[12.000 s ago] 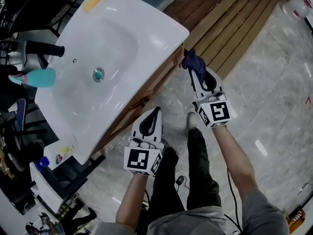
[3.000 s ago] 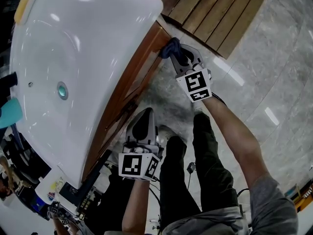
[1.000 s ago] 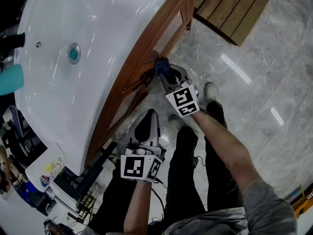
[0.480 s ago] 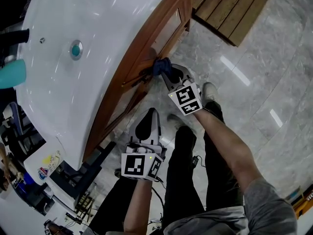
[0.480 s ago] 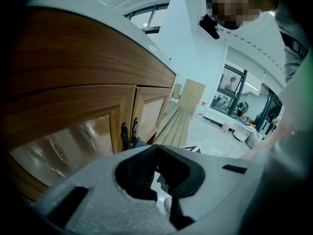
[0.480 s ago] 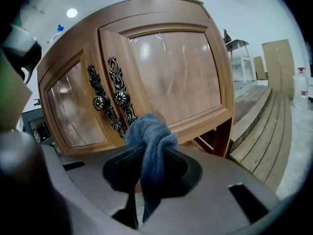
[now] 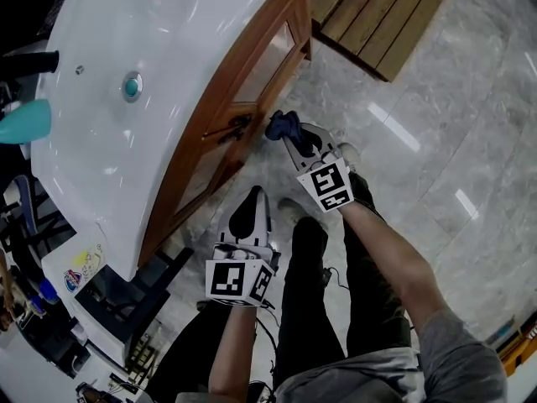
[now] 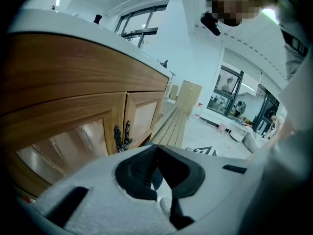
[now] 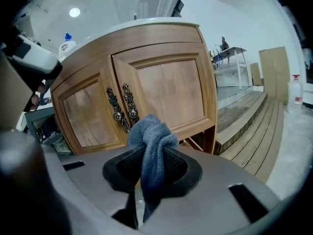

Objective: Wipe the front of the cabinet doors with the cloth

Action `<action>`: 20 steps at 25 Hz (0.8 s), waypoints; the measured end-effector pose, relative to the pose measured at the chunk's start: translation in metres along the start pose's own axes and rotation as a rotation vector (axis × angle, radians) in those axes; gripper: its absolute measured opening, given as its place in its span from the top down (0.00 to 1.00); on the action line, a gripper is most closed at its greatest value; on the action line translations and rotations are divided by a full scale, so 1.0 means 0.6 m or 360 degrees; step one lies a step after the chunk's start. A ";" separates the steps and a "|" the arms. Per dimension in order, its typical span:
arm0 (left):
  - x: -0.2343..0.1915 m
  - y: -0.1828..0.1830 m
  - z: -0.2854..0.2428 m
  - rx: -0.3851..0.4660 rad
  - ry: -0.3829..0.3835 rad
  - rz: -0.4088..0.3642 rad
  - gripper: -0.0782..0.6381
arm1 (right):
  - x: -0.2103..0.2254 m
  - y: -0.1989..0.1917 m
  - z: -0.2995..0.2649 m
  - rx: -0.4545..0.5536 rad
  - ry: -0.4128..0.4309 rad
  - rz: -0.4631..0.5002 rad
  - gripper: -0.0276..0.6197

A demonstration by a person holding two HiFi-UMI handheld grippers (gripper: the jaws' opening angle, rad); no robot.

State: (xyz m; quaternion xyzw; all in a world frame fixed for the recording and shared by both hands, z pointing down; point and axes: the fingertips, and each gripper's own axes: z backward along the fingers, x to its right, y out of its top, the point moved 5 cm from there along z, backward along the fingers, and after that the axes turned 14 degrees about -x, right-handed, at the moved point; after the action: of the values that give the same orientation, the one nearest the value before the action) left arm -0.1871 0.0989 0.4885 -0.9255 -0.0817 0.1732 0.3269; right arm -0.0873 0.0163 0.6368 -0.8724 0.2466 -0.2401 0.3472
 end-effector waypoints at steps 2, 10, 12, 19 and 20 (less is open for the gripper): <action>0.006 0.006 0.003 0.0014 -0.0006 -0.0010 0.88 | 0.002 0.008 0.017 0.0021 -0.0006 0.0002 0.84; 0.030 0.054 0.039 0.0065 0.0001 -0.0025 0.88 | -0.009 0.064 0.109 0.0085 0.0006 -0.0011 0.84; 0.038 0.071 0.054 0.0077 0.0005 -0.0024 0.88 | -0.015 0.089 0.142 0.0113 0.0012 -0.0018 0.84; 0.068 0.139 0.112 0.0134 0.0017 -0.0011 0.88 | -0.034 0.174 0.262 0.0185 0.0013 0.0015 0.84; 0.073 0.150 0.119 0.0141 0.0013 -0.0021 0.88 | -0.037 0.187 0.276 0.0197 0.0013 0.0025 0.84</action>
State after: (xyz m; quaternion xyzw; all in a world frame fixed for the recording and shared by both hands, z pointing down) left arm -0.1698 0.0819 0.3678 -0.9102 -0.0789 0.1707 0.3691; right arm -0.0363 0.0387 0.4433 -0.8462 0.2396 -0.2558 0.4014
